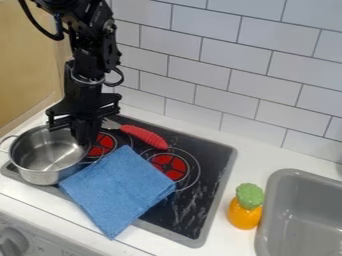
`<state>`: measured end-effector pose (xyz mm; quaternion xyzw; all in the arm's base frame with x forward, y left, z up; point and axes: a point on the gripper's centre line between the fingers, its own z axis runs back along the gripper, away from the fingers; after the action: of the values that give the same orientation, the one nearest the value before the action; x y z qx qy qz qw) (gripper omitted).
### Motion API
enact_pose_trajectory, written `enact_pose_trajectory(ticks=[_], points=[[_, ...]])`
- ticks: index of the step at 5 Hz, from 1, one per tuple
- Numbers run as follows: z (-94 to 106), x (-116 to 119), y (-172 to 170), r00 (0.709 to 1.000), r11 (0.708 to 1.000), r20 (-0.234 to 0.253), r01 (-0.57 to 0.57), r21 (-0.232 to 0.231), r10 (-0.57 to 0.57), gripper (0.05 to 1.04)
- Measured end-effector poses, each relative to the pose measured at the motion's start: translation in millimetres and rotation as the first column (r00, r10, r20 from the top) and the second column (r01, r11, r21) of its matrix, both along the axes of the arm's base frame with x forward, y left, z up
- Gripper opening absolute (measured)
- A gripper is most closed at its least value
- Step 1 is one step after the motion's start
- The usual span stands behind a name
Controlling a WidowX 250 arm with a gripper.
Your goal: Put the pot on the top of the blue towel
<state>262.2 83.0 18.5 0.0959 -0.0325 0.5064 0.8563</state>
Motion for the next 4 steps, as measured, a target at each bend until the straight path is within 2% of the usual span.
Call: enact_pose_trajectory(ticks=[1, 3, 4], points=[[9.6, -6.1, 1.0, 1.000, 1.000, -0.018, -0.016, 0.014, 0.016, 0.051], [38.6, -13.0, 2.2, 0.999, 0.999, -0.001, -0.032, 0.030, 0.032, 0.050], [43.9, -15.6, -0.6, 0.999, 0.999, -0.013, -0.038, 0.019, 0.039, 0.050]])
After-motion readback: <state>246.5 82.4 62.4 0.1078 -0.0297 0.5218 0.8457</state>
